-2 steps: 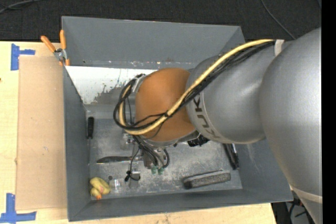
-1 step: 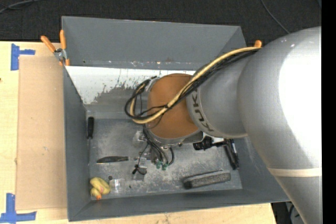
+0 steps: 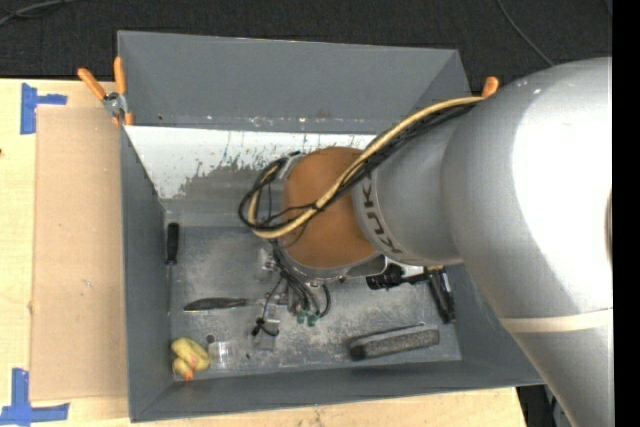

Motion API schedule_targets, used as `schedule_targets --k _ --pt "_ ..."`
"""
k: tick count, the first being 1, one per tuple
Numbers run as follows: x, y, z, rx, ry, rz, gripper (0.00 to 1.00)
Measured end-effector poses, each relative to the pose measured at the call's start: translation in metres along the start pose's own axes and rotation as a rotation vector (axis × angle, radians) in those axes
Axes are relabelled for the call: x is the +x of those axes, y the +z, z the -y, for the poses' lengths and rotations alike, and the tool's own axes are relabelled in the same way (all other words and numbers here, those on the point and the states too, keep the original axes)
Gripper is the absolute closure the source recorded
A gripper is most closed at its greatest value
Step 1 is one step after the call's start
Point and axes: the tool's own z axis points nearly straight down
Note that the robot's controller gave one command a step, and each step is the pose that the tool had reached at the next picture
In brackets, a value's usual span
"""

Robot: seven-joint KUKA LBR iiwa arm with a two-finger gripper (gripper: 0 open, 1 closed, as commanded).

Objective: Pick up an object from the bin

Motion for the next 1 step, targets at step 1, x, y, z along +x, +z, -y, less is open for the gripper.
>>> schedule_targets --k 1 --pt "0.0032 -0.0237 0.0155 0.002 0.052 -0.002 0.00"
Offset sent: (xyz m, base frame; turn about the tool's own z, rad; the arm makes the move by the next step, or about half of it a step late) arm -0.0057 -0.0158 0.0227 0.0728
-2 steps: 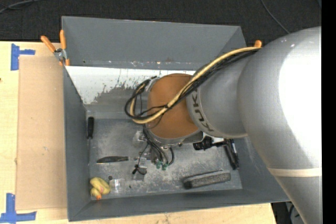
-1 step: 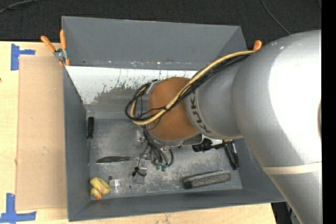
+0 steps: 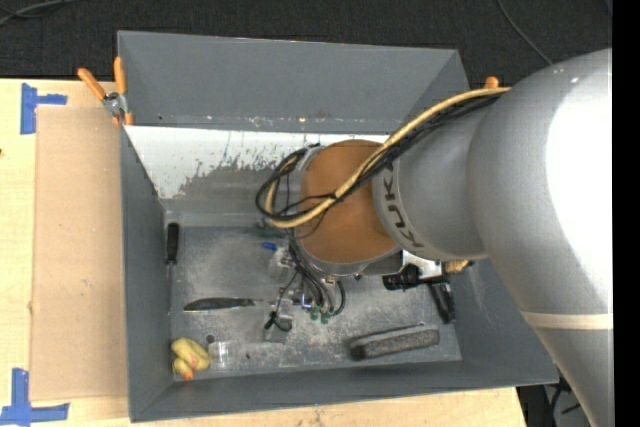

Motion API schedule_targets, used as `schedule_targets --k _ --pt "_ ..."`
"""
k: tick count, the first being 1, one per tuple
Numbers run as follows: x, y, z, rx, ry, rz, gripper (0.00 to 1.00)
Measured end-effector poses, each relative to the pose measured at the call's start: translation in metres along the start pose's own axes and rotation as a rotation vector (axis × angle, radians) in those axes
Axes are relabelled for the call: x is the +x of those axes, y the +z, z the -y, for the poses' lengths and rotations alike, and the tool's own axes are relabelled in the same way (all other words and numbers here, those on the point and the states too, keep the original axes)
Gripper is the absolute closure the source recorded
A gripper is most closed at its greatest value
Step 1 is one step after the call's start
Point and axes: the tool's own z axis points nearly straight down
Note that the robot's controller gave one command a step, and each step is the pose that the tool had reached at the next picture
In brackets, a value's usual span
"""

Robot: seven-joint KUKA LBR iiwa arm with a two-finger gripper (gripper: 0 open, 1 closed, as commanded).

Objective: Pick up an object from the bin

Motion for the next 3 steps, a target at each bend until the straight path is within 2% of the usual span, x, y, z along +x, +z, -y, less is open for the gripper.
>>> schedule_targets --k 1,2,3 --pt "0.0001 0.0014 0.0002 -0.001 0.007 -0.002 0.00" --pt "-0.0001 0.0014 -0.0001 -0.001 0.005 -0.001 1.00" --pt "-0.0001 0.0013 -0.0001 -0.001 0.005 -0.001 1.00"
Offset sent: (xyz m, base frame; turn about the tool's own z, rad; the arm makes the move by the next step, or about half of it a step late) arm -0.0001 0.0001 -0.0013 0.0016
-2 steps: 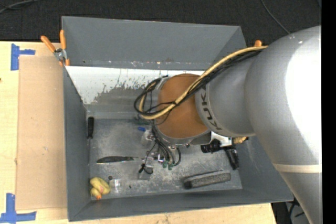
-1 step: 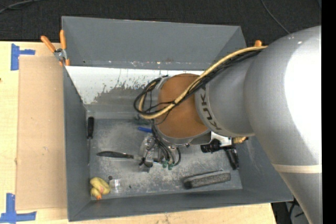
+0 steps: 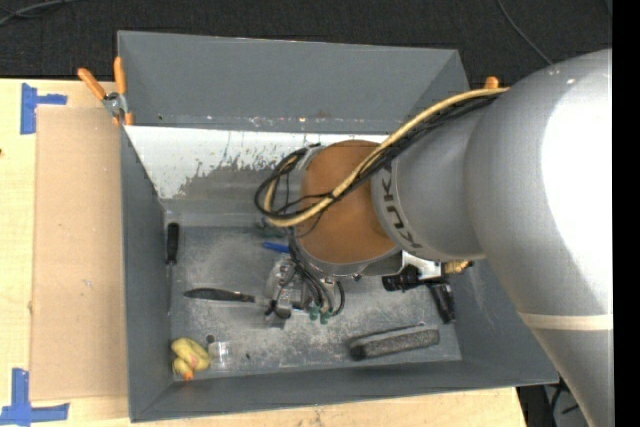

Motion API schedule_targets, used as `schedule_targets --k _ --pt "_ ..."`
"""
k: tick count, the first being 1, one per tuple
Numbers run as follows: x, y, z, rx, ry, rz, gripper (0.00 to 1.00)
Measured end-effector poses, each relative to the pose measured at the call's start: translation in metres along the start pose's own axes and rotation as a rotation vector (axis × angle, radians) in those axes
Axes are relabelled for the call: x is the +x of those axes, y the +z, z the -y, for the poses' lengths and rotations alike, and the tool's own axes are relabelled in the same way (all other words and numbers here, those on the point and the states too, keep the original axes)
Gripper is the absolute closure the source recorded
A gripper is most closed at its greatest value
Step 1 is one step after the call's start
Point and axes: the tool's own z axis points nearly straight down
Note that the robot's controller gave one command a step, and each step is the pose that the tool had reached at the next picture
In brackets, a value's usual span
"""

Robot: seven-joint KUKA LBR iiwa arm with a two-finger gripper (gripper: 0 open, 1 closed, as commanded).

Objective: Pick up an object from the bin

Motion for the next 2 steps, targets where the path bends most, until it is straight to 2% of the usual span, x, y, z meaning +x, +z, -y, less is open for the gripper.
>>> schedule_targets --k 2 --pt "0.002 -0.024 0.001 0.003 0.003 -0.008 1.00"
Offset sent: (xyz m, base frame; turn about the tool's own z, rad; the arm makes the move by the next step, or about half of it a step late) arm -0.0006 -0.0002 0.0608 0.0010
